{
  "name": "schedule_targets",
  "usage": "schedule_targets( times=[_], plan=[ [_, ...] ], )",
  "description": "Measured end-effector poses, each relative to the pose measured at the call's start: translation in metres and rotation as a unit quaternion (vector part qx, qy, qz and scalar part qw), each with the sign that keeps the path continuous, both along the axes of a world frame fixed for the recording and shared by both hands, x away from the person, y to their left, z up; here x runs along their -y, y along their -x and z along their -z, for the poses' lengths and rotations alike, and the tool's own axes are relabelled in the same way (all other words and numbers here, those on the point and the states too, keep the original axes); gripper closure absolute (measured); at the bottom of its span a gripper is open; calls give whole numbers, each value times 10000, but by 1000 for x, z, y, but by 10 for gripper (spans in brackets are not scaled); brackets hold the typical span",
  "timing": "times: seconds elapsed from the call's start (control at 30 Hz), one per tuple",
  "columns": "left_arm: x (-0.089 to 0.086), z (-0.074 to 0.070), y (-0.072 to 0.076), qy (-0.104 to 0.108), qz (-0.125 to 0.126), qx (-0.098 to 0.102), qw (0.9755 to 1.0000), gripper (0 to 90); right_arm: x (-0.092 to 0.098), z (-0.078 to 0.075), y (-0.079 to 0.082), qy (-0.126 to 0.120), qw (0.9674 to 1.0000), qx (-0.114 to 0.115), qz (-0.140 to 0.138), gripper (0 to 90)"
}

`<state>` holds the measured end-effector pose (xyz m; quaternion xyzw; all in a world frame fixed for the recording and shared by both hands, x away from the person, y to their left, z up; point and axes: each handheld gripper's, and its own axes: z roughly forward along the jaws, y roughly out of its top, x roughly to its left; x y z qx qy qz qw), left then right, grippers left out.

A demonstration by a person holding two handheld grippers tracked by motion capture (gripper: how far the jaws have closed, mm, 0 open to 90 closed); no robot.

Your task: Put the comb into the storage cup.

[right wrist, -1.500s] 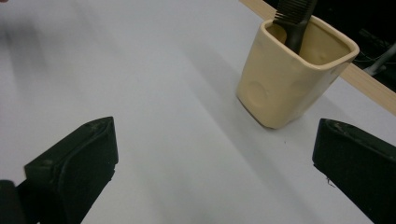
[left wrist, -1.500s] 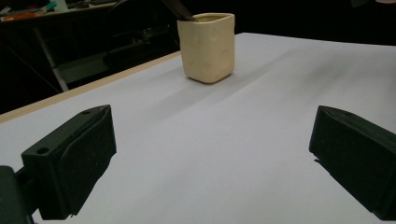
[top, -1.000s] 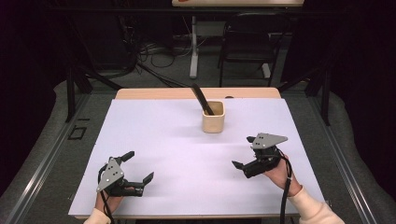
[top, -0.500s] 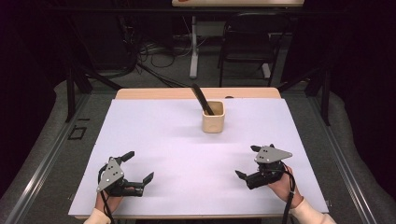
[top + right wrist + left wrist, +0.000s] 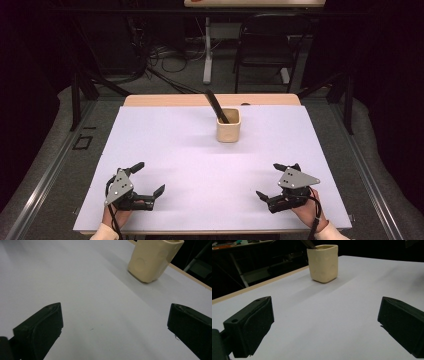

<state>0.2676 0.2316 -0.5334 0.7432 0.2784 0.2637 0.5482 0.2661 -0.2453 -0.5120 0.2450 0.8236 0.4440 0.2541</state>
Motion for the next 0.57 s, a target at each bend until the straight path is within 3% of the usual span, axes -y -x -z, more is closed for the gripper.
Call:
schedule_targets(
  times=[0.2,0.57],
  plan=[
    [0,0,0,-13,-12,18,10000,3,5,1,7,-154,9998,-16,-117,0],
    [1,1,-2,-17,-57,-30,10000,2,7,2,11,-91,9996,-77,-259,0]
  ],
)
